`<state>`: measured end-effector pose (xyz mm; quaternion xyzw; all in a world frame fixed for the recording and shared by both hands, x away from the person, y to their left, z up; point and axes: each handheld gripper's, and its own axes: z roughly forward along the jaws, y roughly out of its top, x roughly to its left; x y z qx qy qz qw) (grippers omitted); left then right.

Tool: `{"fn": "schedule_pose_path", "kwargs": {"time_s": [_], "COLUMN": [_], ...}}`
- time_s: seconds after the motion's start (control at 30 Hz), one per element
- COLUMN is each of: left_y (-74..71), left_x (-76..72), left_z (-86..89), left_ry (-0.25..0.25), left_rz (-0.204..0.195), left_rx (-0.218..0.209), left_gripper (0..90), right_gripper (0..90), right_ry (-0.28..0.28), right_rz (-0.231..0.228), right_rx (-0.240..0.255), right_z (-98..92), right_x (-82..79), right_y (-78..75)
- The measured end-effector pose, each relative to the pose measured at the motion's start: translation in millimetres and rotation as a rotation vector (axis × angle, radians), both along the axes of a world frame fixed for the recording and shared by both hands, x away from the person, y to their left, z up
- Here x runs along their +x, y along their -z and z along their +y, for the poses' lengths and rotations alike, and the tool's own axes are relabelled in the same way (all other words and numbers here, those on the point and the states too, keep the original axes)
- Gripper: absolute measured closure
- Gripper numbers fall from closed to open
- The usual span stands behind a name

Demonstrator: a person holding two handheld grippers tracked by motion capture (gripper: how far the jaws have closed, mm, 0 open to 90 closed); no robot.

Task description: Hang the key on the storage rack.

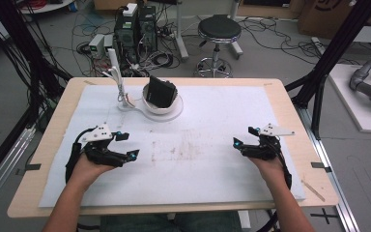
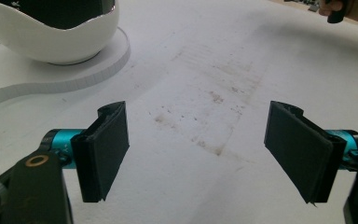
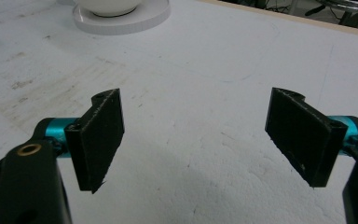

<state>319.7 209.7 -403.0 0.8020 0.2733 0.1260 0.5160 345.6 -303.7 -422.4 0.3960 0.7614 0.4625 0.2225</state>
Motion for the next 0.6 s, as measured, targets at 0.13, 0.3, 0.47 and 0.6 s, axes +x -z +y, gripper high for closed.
{"fn": "schedule_pose_path", "kwargs": {"time_s": [0.13, 0.3, 0.47, 0.6], "left_y": [0.0, 2.3, 4.4, 5.2], "left_x": [-0.9, 0.1, 1.2, 1.9], "left_z": [1.2, 2.5, 2.1, 4.7], "left_ry": [-0.009, -0.005, -0.002, -0.012], "left_rz": [0.0, 0.01, 0.017, 0.019], "left_rx": [-0.009, -0.027, -0.019, -0.02], "left_gripper": [21.8, 21.4, 21.4, 21.4], "right_gripper": [19.7, 19.7, 19.7, 19.8], "right_ry": [0.0, -0.003, -0.003, -0.006], "right_rz": [-0.003, 0.002, 0.007, 0.006], "right_rx": [-0.005, -0.009, -0.011, -0.014], "right_z": [0.4, 1.4, 2.7, 3.5], "right_x": [0.2, 0.3, 0.3, 0.6], "right_y": [0.1, 0.4, 1.0, 1.6]}}
